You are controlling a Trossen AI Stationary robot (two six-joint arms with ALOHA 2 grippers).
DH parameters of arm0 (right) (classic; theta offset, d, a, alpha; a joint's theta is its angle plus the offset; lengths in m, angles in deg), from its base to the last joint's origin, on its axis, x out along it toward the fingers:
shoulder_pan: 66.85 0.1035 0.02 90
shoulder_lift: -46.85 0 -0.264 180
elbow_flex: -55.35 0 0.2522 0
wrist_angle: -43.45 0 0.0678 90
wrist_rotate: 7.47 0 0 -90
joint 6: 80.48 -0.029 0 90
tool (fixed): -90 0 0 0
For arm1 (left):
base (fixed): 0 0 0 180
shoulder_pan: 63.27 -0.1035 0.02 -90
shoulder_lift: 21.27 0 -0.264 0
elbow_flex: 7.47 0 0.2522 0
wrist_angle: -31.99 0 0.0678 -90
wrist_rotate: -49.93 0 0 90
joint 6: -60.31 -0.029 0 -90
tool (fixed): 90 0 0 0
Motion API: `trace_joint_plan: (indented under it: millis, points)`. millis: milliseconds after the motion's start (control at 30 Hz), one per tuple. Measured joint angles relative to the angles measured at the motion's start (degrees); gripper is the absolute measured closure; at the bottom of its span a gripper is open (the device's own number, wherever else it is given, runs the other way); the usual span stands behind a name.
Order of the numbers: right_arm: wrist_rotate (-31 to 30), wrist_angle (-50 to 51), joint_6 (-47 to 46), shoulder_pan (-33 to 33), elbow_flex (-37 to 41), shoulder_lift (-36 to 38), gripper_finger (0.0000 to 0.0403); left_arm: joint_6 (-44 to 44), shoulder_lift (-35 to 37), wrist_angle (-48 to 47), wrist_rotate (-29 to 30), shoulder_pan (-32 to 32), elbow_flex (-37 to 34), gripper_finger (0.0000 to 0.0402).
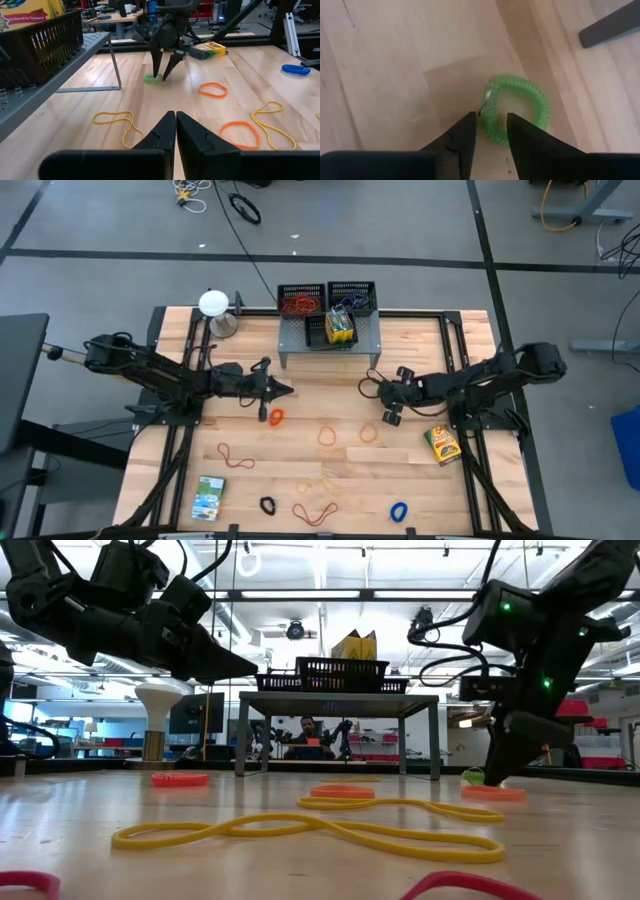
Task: Pick & Place Office Desk Supplies
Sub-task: Put the green spring keychain into the top right black basket on the shelf
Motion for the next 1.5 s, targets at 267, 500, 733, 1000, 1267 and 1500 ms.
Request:
trace_joint_plan:
  millis: [267,500,733,1000,1267,1500]
  points:
    - [-1.05,1.11,-0.02,1.82,-0.09,1.34,0.0370,2.55,0.00,-0.42,-0.04,0.07,0.02,0.0381]
    - [-2.17,7.98,-2.00,5.63,-6.74,5.26,0.0380,3.54,-0.02,-0.37,-0.04,0.07,0.04,0.0381]
    - [-2.31,19.90,-2.17,7.12,-21.15,8.77,0.0392,7.62,-0.02,-0.78,-0.05,0.07,0.04,0.0381]
    - [-8.60,30.47,5.28,-1.39,-39.56,9.16,0.0382,8.38,-0.02,-0.65,0.07,0.04,0.04,0.0381]
    - [-2.92,25.53,21.10,-23.84,-50.18,4.30,0.0388,7.00,-0.02,2.18,6.17,-0.04,0.09,0.0381]
    - [14.73,21.33,33.60,-38.55,-57.43,-9.02,0.0388,6.21,-0.02,1.79,6.01,-0.02,0.09,0.0381]
